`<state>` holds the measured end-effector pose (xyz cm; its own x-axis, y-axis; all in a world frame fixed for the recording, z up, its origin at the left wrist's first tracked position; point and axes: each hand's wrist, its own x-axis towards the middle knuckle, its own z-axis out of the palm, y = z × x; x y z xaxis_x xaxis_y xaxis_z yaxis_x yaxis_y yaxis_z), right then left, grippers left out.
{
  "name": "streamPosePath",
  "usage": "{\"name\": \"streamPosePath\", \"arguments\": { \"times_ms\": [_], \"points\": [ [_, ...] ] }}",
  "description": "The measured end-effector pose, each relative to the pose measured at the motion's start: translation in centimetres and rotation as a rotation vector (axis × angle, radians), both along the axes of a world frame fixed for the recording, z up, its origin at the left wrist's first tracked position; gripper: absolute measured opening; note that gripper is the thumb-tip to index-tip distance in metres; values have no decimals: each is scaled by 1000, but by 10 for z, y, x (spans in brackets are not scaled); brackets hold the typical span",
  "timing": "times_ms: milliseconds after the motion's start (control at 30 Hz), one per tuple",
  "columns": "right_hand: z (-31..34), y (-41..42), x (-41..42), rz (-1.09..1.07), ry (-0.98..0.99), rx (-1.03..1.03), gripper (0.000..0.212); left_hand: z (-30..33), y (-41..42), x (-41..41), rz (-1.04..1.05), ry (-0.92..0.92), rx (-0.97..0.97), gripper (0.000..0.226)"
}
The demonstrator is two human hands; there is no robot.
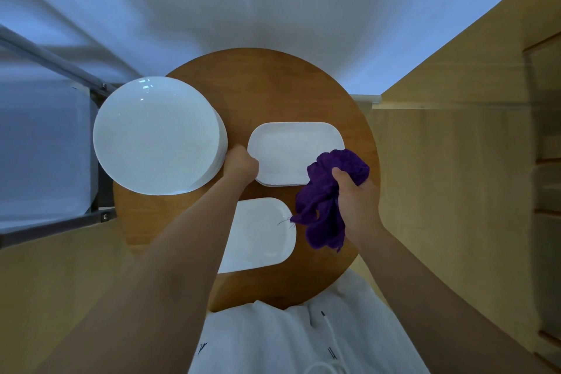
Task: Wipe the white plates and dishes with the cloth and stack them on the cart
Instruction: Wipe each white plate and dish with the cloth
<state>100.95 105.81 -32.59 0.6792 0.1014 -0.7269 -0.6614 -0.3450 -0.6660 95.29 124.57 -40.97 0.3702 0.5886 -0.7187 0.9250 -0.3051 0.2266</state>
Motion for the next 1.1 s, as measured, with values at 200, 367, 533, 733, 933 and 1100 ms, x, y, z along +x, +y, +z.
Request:
{"name": "streamPosePath", "arguments": {
  "times_ms": [200, 367, 533, 733, 933, 1100],
  "points": [
    [3, 0, 0, 10, 16, 4, 4, 1, -9, -8, 417, -268, -148, 30],
    [8, -1, 0, 3, 9, 13, 3, 13, -18, -3, 965, -452, -454, 36],
    [18, -4, -3, -65, -13, -14, 3, 32, -26, -8, 1054, -652, -722, 39],
    [42, -17, -3, -123, -113, 6, 7, 74, -33, -34, 1045, -899, -908, 43],
    [61, -9, -19, 44, -230, -73, 15, 121, -47, -74, 1001, -998, -963, 41],
    [74, 13, -40, 322, -591, -446, 55, 156, -64, -105, 962, -1079, -949, 41]
  ]
}}
